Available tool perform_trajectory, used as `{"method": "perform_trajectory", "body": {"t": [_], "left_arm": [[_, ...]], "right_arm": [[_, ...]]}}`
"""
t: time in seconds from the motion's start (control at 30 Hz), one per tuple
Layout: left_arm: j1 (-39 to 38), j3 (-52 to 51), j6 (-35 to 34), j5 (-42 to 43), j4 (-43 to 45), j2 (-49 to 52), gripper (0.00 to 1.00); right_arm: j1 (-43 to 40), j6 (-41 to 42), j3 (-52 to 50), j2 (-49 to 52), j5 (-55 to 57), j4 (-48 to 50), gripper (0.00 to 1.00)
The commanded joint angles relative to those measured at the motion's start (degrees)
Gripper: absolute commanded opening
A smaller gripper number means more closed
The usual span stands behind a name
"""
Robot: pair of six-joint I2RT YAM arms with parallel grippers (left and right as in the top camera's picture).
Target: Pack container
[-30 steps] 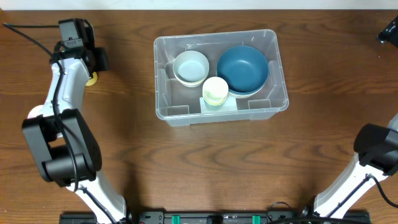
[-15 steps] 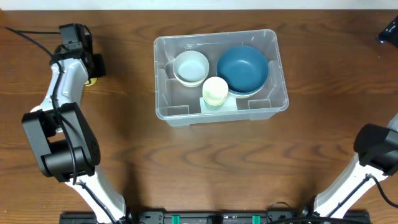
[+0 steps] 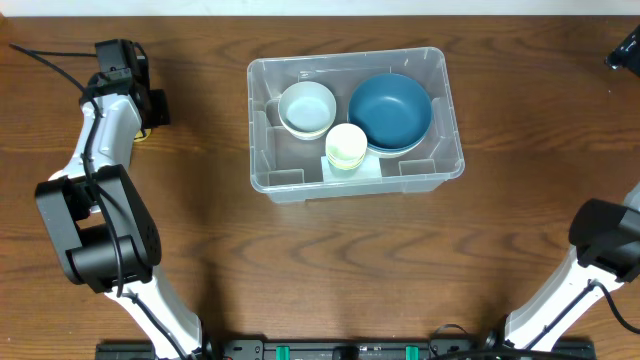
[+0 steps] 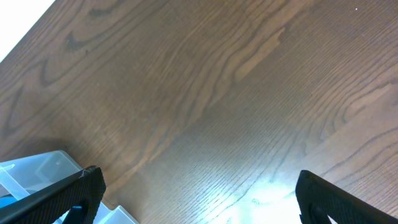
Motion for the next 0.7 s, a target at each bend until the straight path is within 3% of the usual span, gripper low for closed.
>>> {"method": "perform_trajectory", "body": {"t": [0.0, 0.3, 0.67], "left_arm": [[0.1, -0.4, -0.8, -0.9, -0.2, 0.1, 0.06], [-2.6, 0.8, -1.2, -0.9, -0.4, -3.7, 0.06], [-8.6, 1.6, -2.3, -0.9, -1.7, -21.1, 0.06]], "right_arm": [[-0.2, 0.8, 0.3, -0.1, 0.2, -0.2, 0.99], [-0.2, 0.8, 0.3, -0.1, 0.2, -0.2, 0.99], [-0.2, 0.8, 0.3, -0.1, 0.2, -0.2, 0.99]]}}
